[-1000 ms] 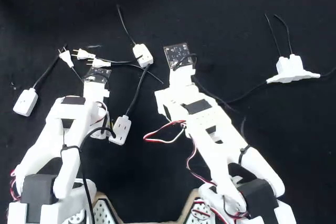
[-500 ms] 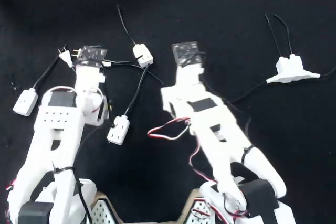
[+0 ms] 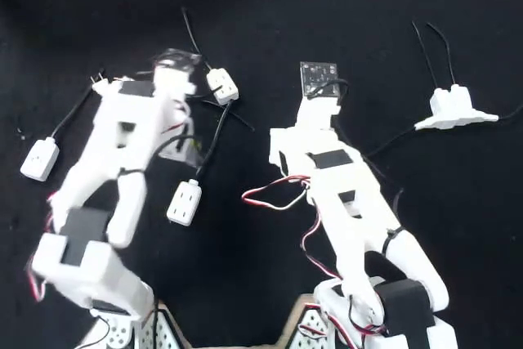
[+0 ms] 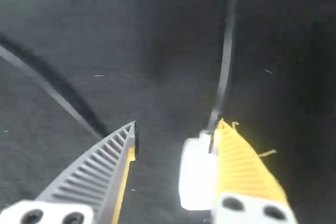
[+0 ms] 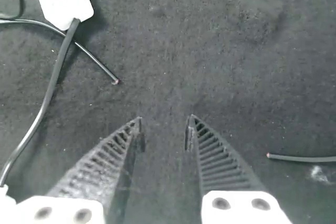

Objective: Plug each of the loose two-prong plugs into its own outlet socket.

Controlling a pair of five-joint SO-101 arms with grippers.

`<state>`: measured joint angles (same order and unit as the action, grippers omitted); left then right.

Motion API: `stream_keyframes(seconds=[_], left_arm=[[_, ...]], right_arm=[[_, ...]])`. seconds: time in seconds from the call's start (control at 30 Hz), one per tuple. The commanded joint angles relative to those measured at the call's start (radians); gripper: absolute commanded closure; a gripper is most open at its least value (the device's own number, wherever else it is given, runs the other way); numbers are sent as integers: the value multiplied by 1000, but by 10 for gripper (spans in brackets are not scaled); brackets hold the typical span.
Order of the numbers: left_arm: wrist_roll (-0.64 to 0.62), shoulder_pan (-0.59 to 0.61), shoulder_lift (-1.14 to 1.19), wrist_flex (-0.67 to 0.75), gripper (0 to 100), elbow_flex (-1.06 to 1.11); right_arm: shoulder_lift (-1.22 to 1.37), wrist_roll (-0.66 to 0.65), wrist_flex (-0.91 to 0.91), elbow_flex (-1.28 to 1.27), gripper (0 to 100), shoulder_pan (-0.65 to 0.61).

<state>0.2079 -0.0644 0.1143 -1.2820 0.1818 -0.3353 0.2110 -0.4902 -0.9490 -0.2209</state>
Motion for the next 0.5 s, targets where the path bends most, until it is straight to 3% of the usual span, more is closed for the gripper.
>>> stream_keyframes(seconds=[0.0, 0.27, 0.47], left_arm=[[12, -38, 44, -80, 744, -157], [54, -68, 160, -77, 744, -166], [43, 16, 224, -51, 761, -165]], right_arm=[[-45, 5, 0, 85, 873, 23], [-45, 5, 0, 85, 873, 23], [-45, 5, 0, 85, 873, 21]])
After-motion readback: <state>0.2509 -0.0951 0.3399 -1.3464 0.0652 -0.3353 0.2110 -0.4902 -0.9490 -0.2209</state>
